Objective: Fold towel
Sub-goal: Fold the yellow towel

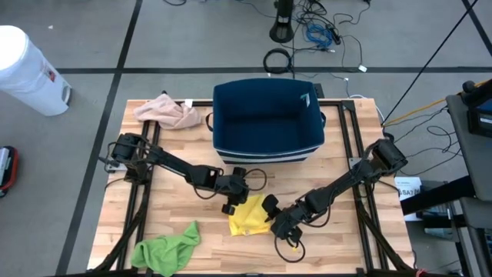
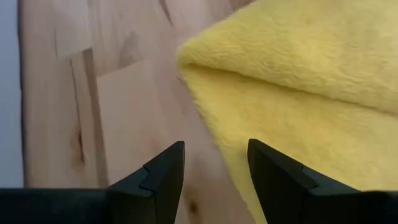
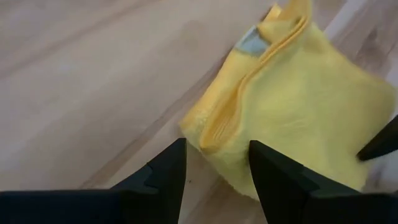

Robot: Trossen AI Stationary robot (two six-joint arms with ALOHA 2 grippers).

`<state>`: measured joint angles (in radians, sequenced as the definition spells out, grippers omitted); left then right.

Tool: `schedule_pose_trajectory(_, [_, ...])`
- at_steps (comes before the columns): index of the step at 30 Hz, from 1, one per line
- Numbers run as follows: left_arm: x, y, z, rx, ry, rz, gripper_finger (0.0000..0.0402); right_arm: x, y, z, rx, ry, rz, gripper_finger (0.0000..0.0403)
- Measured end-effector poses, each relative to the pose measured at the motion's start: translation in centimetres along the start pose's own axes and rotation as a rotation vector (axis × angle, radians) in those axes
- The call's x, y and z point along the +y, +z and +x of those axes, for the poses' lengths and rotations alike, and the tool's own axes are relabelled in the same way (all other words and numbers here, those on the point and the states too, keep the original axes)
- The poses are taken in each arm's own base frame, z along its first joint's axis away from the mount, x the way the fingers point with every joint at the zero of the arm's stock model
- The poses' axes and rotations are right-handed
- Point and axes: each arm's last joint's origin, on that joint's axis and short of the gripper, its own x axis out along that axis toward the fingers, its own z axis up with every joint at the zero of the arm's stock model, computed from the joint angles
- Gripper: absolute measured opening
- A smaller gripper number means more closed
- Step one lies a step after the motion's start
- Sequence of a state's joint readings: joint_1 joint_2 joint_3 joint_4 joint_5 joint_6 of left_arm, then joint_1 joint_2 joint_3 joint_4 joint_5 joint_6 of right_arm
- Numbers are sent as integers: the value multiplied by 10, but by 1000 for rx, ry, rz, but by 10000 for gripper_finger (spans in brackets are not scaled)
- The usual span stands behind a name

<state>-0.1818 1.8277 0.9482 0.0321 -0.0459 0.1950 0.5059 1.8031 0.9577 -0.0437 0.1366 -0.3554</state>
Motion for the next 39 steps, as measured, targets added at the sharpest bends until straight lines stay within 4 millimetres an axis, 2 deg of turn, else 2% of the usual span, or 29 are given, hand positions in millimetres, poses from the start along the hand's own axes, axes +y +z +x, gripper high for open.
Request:
schedule_pose_trajectory(4, [-7,2,-4,5,-7,5,183,-1,-1,8,5,-81,-23,128])
schedule_pose_trajectory(10, [-13,-2,-10,82,41,30,183,-3,2,5,-17,-86,-64,37])
schedule_pose_trajectory(13, [-12,-4,-18,127,60,32,183,-2,2,4,-17,-61,-68,7])
schedule_pose_trajectory(20, [-10,-1,-43,169,112,-13,183,-1,1,4,-6,-47,-55,14])
schedule_pose_trajectory(25, [-12,-7,-55,241,90,-67,183,-5,-1,-6,29,-51,-12,5])
schedule_pose_trajectory(31, [-20,-12,-52,267,-100,-159,183,-10,1,-14,8,-45,10,3])
schedule_pose_trajectory(35, [-23,-12,-48,232,-113,-174,183,-12,2,-14,-11,-35,8,3])
schedule_pose_trajectory(39, [-26,-21,-43,255,-116,-182,183,-16,5,-14,-48,-57,0,3])
